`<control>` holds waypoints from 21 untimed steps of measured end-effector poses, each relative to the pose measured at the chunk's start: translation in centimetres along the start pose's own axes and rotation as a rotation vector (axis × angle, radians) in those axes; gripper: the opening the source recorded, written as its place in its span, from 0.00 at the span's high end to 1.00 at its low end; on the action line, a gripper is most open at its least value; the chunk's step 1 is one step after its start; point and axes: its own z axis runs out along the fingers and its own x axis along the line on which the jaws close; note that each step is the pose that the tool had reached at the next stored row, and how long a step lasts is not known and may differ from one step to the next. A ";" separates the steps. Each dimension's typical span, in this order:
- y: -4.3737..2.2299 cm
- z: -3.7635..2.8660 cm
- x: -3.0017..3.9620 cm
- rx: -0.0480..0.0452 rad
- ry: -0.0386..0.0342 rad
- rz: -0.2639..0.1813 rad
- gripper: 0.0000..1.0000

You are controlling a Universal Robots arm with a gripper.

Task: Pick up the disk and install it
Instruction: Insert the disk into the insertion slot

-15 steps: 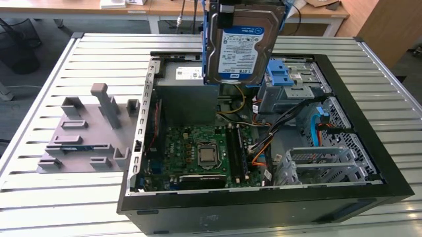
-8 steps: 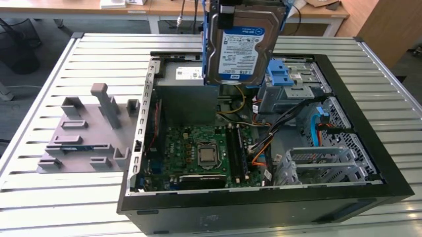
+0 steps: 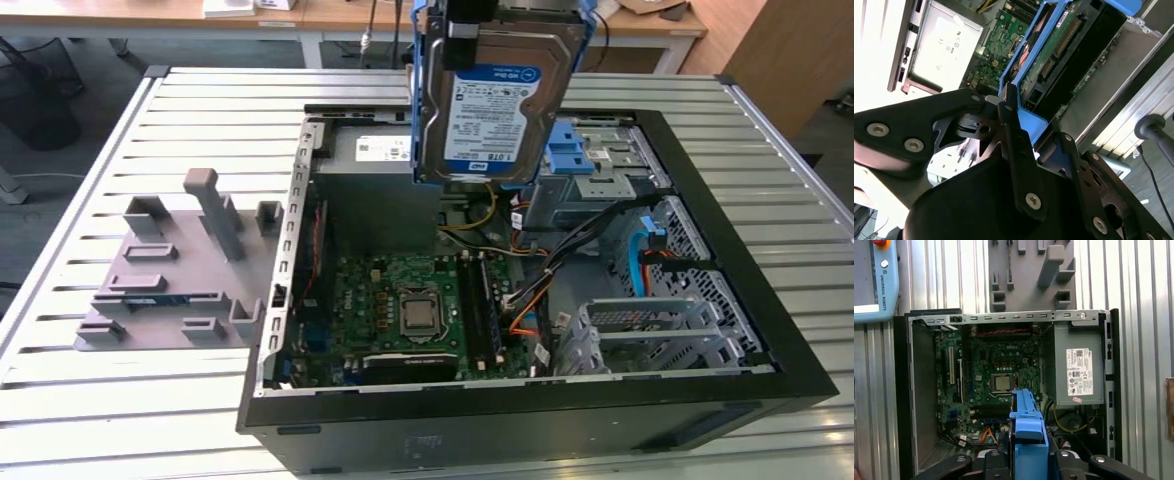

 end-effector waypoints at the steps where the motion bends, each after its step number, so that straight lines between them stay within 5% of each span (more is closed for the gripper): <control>1: -0.11 0.01 0.01 0.0000 0.0000 0.000 0.64; 9: -1.57 0.04 0.04 0.0000 0.0001 0.000 0.64; 21: -1.80 0.22 0.91 0.0021 -0.0001 0.001 0.64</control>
